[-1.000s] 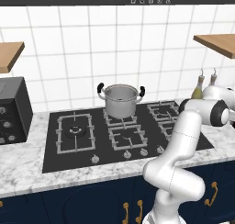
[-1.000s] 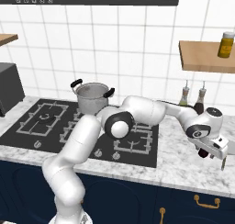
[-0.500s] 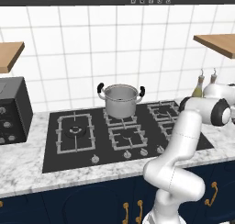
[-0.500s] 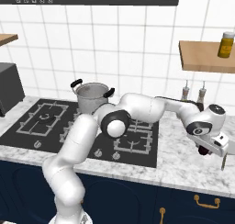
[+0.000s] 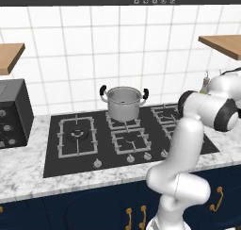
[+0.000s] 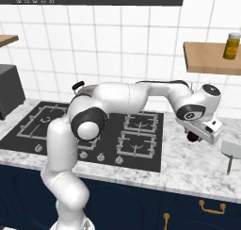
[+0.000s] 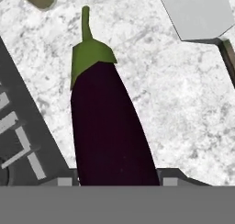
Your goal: Put the avocado and eggplant in the pot. Retrieve the spatula and lightly stir the vegetables in the pot.
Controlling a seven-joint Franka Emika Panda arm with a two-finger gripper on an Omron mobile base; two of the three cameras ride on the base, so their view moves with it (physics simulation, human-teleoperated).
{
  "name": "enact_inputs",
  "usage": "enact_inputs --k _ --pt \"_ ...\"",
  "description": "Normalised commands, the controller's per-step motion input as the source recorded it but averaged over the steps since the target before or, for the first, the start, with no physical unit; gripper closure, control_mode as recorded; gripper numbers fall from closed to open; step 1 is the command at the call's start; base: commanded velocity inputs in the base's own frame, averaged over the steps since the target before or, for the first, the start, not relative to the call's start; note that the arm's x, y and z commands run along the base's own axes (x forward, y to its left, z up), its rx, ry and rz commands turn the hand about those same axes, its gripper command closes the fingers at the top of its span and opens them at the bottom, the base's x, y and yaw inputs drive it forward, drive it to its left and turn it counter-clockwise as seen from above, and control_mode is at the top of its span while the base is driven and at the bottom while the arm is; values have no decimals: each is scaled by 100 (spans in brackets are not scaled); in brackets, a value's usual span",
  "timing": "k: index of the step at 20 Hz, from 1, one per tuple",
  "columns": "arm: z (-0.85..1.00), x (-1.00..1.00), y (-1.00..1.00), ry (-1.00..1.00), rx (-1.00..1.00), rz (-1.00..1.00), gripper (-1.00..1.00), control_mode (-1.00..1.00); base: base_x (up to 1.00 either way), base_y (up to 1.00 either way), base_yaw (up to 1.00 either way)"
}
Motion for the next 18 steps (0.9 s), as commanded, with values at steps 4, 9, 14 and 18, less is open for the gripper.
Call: enact_inputs --k 4,9,14,18 --pt "66 -17 100 6 0 4 100 -100 0 0 0" --pt "65 -14 100 11 0 5 100 -100 0 0 0" --pt "58 -6 100 7 0 7 100 -100 0 0 0" --pt "58 0 100 5 0 10 100 -100 0 0 0"
